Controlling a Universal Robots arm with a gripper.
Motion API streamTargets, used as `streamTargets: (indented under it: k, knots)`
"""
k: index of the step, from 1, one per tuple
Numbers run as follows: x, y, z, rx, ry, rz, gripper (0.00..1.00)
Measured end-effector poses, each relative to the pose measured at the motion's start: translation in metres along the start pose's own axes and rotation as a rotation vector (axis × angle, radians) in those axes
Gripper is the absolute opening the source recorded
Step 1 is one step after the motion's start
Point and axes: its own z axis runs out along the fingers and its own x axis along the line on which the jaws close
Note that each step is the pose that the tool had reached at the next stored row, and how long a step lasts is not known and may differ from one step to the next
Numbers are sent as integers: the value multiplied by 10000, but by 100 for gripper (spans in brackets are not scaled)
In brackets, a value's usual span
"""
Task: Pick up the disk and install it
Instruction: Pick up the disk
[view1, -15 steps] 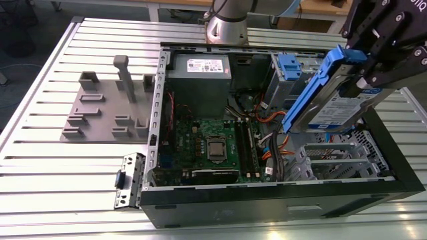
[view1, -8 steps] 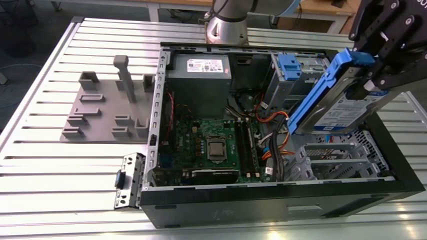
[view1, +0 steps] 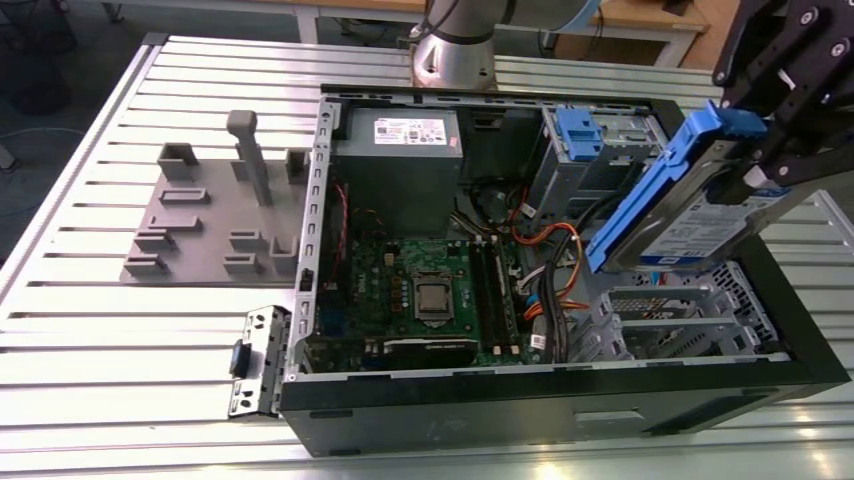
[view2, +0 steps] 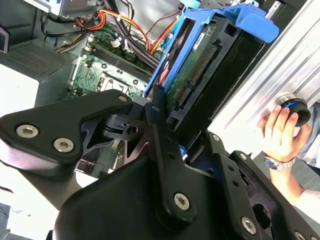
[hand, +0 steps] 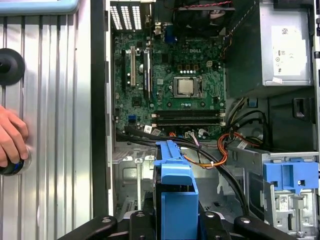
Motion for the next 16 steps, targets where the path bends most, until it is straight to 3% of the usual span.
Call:
streamTargets:
  k: [16]
  knots:
    - [61,-154,12,0,1,0,36]
